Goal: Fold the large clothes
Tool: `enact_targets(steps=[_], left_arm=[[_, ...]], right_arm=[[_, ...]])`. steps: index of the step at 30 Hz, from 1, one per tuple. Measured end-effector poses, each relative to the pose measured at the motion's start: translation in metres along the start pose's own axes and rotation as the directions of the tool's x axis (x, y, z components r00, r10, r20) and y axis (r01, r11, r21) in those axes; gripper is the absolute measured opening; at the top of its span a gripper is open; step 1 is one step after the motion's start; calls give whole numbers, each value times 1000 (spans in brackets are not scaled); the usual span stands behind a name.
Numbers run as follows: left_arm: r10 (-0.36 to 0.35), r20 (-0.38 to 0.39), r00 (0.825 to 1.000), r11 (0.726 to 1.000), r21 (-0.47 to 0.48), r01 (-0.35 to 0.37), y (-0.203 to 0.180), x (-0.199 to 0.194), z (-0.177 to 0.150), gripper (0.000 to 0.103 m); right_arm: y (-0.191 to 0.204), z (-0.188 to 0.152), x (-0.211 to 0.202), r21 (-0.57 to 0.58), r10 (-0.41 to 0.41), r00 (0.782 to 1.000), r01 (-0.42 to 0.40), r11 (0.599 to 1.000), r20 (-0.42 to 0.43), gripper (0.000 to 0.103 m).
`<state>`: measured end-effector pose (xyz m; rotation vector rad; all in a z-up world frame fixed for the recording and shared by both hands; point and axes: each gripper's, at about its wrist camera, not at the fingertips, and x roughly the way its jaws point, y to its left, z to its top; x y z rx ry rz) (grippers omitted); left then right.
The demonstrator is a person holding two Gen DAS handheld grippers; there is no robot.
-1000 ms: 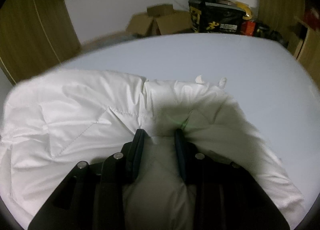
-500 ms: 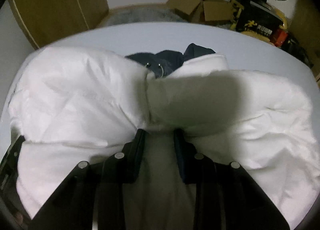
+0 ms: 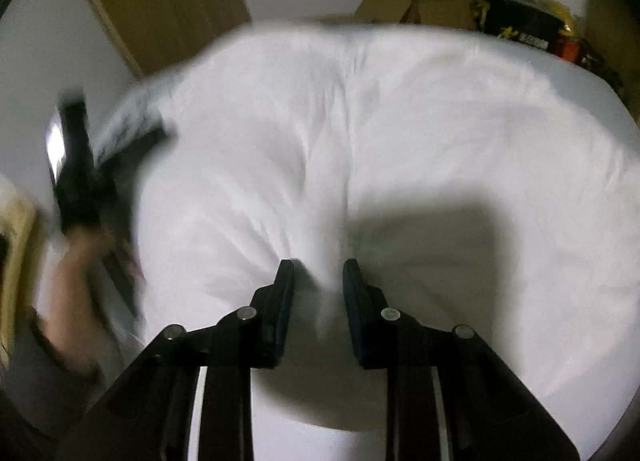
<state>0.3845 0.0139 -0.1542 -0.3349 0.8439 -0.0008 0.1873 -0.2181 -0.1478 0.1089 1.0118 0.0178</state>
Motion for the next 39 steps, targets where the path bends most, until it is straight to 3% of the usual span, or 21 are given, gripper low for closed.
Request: enact_targets(steps=[3,5,6,8,9,11,13,14,17,21,27,29,31,34,39], left_arm=[[-1,-1,1000,1000,-3,1,2,0,-1,103],[-8,3,1000,1000,-9,8,3,0,-2,103],[-9,3,1000,1000,-10,9,3,0,-2,103],[-14,-5,1000,1000,-12,14,3,1,-1,103],[-11,-11,1000,1000,-13,11,3,1,0,103],[-33,-48,998,999,4,33,6,-4,4,103],[-86,-63,994,996,-25,85,18,-27,4,103],[-131,-73,989,990,-59,127,29,-45,4,103],[-258,-83,963,960,-130,247,64,-97,-2,103],[-298,-77,951,941,-193,279,109,-133,-21,103],[-374,-123,919,887,-337,315,152,-137,-58,103],[-377,-123,918,881,-353,315,160,-135,-66,103],[-383,-124,915,877,-358,319,163,-135,-71,103],[-363,-105,926,887,-344,308,166,-136,-67,103],[-378,-84,922,873,-363,325,166,-138,-65,103]], right_arm=[[8,2,-7,10,-28,999,28,1000,-20,25],[13,-10,-32,44,72,997,-71,996,-21,25],[15,-16,-34,34,83,996,-82,996,-26,25],[19,-28,-10,-13,33,998,-34,999,-61,24],[22,-29,1,-50,11,1000,-12,999,-27,24],[23,-22,2,-54,17,998,-19,998,-53,24],[7,-8,-10,30,134,987,-132,991,-93,25],[-9,4,-26,88,195,980,-191,978,-42,25],[-39,39,-54,120,159,976,-178,977,151,25],[-63,78,-30,206,189,963,-229,951,193,25],[-68,86,18,213,139,978,-171,962,157,26],[-64,82,21,195,86,981,-120,974,174,26],[-62,80,16,183,81,977,-118,976,196,26],[-61,82,14,196,75,973,-119,973,218,29],[-55,99,37,200,33,982,-71,977,185,32]])
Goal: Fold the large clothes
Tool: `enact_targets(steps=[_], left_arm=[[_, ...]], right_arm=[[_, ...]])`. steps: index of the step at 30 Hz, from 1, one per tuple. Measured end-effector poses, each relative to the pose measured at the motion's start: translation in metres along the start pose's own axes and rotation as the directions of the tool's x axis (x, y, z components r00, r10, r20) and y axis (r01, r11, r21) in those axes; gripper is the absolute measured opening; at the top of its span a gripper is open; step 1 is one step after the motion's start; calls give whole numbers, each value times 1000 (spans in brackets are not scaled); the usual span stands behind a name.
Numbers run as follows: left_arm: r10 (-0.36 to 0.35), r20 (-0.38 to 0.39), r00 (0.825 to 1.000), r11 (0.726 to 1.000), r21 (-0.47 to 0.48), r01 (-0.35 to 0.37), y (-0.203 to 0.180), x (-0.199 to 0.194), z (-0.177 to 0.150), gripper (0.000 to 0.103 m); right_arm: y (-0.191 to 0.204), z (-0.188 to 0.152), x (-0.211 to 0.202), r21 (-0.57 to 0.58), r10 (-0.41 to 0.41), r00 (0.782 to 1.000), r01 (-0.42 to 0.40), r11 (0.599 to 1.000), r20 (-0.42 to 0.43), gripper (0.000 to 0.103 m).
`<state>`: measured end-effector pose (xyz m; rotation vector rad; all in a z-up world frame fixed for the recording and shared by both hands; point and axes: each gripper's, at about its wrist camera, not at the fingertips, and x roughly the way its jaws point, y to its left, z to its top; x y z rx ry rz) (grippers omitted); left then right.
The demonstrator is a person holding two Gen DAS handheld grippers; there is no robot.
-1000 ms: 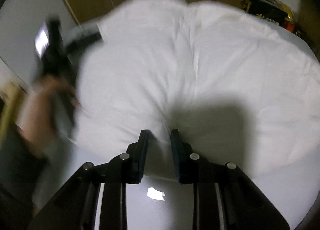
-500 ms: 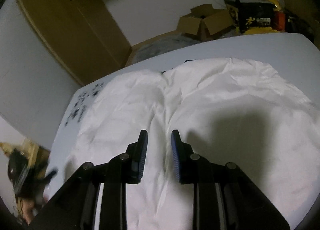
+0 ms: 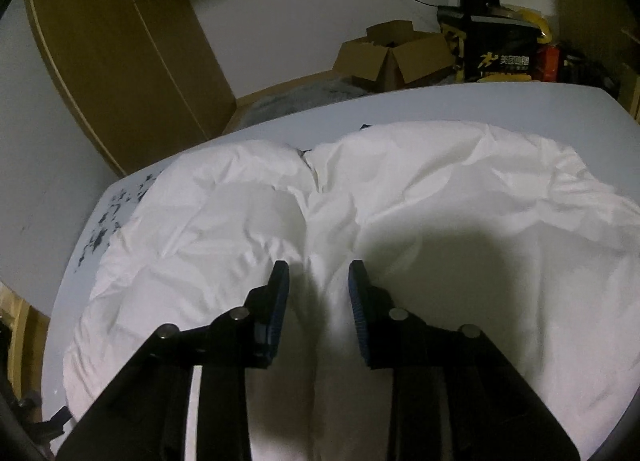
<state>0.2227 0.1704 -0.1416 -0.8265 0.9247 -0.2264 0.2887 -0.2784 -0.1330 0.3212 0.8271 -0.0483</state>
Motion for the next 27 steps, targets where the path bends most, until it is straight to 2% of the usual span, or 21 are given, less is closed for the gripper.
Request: enact_targets(steps=[2,5,8,9,12,15,27], left_arm=[[-25,-15,1000,1000,-14,25,0,5,-4,103],[-55,-66,996,998,-37,53,0,20,-13,103],[-57,-93,994,998,-38,53,0,33,-21,103],[-67,-79,995,997,-34,65,-2,35,-22,103],[-125,-100,987,991,-70,118,-5,48,-23,103],[-150,-109,983,987,-72,142,-16,60,-21,103],[-106,-85,991,994,-41,103,-47,107,8,101]], right_arm=[[1,-6,16,-22,-42,998,41,999,-48,30],[6,-13,20,-67,-85,996,82,994,-41,29],[-1,-13,19,-45,-53,998,51,998,-37,30],[-2,-13,18,-39,-44,998,43,998,-35,31],[-6,-14,17,-30,-33,999,32,999,-36,31],[-7,-13,19,-37,-41,999,39,999,-36,31],[-7,-15,18,-31,-25,999,24,999,-29,31]])
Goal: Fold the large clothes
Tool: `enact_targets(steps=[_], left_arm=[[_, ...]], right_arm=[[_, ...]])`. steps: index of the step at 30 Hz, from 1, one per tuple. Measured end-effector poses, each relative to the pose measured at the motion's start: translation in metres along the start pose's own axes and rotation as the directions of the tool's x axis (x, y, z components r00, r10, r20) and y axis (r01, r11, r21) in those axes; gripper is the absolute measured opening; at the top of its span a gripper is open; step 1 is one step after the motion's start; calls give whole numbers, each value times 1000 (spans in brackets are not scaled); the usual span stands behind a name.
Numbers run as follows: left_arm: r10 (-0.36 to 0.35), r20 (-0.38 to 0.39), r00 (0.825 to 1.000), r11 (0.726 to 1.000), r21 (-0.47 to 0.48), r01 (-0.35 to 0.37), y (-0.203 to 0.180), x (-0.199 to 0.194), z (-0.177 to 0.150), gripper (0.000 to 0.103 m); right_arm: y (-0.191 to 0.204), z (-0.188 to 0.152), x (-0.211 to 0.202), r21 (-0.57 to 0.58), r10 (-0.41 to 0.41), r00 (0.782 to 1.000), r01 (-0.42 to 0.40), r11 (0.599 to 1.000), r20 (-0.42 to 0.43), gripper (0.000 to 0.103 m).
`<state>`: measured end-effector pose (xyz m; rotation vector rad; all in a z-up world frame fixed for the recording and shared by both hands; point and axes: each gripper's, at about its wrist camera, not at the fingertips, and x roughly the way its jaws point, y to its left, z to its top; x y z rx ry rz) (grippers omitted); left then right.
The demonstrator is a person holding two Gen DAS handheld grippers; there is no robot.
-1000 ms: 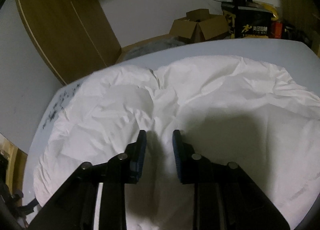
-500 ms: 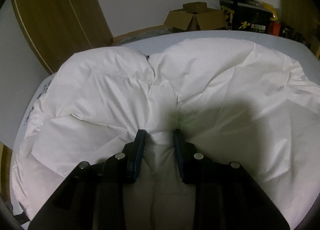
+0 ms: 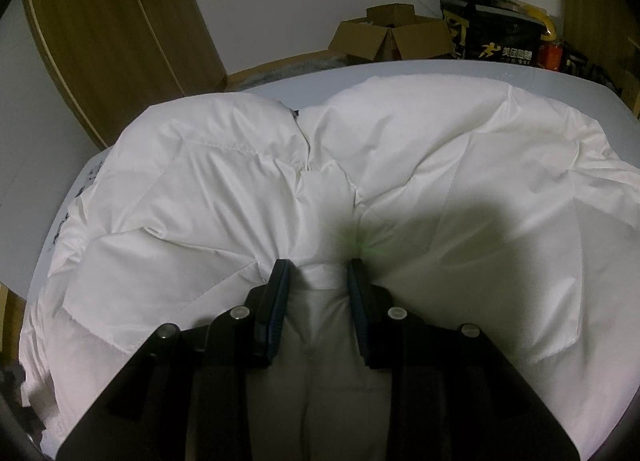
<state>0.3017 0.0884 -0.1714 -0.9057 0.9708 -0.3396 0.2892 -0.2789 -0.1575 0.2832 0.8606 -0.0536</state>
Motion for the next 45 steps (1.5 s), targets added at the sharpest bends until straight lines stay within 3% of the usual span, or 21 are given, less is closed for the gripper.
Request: enact_targets(steps=[3,5,7,9,11,13,16,20,22,23,26,29,32,34,36,37,38,39,41,45], left_arm=[[7,-1,1000,1000,25,-7,-4,8,8,101],[26,6,1000,999,30,-26,-4,8,11,91],[44,16,999,999,29,-45,2,8,15,66],[64,12,998,997,33,-64,4,12,16,53],[65,3,998,996,55,-65,-1,15,17,48],[64,16,998,995,73,-65,-7,12,17,38],[84,40,996,991,101,-88,-12,5,14,33],[107,65,992,983,146,-115,-25,-10,9,32],[128,91,988,970,194,-144,-39,-17,6,32],[137,103,985,964,217,-157,-49,-19,4,32],[119,146,982,954,259,-154,-78,-36,-3,32],[85,187,979,933,329,-144,-119,-56,-19,32],[53,208,977,907,400,-134,-178,-64,-41,32],[43,224,974,882,449,-142,-216,-67,-58,32],[43,238,970,862,482,-156,-247,-66,-76,32],[46,240,970,851,499,-164,-264,-63,-86,32],[52,237,970,841,514,-171,-277,-59,-94,32],[57,229,972,828,532,-174,-292,-54,-104,32],[64,205,977,796,580,-174,-326,-36,-130,32],[75,164,984,726,668,-167,-373,10,-192,33]], right_arm=[[-3,0,-5,8,9,1000,-9,1000,2,31],[-9,-6,-24,54,46,998,-48,997,45,31],[-11,-20,-42,84,103,994,-106,991,37,31],[-2,-33,-41,30,61,998,-62,998,18,30],[7,-41,-36,-43,19,999,-17,999,39,30],[7,-42,-31,-37,20,999,-19,999,40,30],[6,-38,-34,-36,36,999,-35,999,19,29],[-8,-53,-90,45,84,996,-86,995,27,29],[-6,-69,-92,37,89,995,-88,995,-38,29],[-6,-77,-82,36,85,993,-82,996,-80,29],[-2,-87,-71,-38,55,998,-56,998,-19,29],[2,-88,-74,-52,50,998,-51,997,-30,30],[-6,-84,-76,-58,121,991,-125,991,-59,31],[-20,-79,-79,-20,225,969,-228,974,-98,31],[-57,-73,-97,156,423,900,-405,901,-102,32],[-86,-70,-116,253,524,851,-501,828,-29,32],[-102,-68,-128,278,546,838,-528,802,16,32],[-133,-66,-155,303,531,842,-533,790,96,32],[-179,-68,-190,335,458,870,-493,803,184,36],[-258,-87,-235,437,336,902,-427,792,272,48]])
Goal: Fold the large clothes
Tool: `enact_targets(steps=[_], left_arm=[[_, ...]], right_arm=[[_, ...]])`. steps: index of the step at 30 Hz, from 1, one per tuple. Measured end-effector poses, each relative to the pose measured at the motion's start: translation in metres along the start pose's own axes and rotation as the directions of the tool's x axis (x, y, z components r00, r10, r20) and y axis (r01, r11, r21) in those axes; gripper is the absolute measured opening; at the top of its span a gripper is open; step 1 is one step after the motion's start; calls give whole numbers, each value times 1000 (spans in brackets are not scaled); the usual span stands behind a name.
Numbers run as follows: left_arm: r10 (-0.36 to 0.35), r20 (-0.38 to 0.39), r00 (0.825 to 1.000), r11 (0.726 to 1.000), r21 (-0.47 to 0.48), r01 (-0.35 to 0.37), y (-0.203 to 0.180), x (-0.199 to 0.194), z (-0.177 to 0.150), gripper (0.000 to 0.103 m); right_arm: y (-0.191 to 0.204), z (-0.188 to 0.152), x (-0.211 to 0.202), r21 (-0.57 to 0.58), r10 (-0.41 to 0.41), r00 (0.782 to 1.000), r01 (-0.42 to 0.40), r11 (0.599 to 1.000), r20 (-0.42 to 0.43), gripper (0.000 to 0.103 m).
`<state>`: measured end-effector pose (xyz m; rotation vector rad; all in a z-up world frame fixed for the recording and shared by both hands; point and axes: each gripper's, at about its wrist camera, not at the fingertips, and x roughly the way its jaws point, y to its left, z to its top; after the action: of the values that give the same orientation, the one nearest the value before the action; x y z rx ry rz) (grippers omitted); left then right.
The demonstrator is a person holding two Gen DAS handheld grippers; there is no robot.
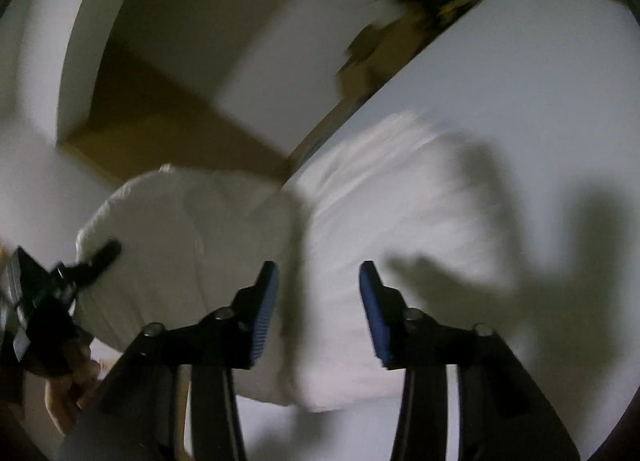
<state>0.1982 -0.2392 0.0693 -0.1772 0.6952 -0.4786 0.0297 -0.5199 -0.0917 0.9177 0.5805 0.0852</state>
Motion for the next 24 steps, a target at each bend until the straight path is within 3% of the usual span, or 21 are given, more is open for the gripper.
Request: enact_targets(steps=[2,3,7,9,13,18,20,22,24], left_arm=[[-12,-37,999,999,48,14,-33,22,-18,33],[-20,-62,998,997,74,25,-49,36,-31,33],[-28,-155,987,985,161,54,-90,88,-78,35],[-12,-165,986,965,256,55,-108,112,-101,37],[19,-187,982,942,333,45,-120,148,-137,56],[36,-209,977,937,347,40,-114,168,-149,65],[-20,-232,973,947,308,93,-108,161,-142,73],[-128,-283,951,951,237,199,-102,148,-126,91],[-235,-269,934,942,174,287,-91,118,-112,101]], right_arm=[[-21,3,-22,32,-24,999,23,999,36,52],[-38,4,-36,60,-49,997,45,997,59,60],[-77,1,-51,128,-73,995,64,990,63,61],[-90,-2,-53,150,-78,995,69,986,58,61],[-106,4,-48,174,-93,994,82,981,60,61],[-101,0,-49,189,-98,993,86,978,58,62],[-95,0,-52,181,-99,993,87,980,59,63],[-91,0,-61,166,-100,992,87,982,70,66],[-82,2,-72,137,-104,989,89,987,103,71]])
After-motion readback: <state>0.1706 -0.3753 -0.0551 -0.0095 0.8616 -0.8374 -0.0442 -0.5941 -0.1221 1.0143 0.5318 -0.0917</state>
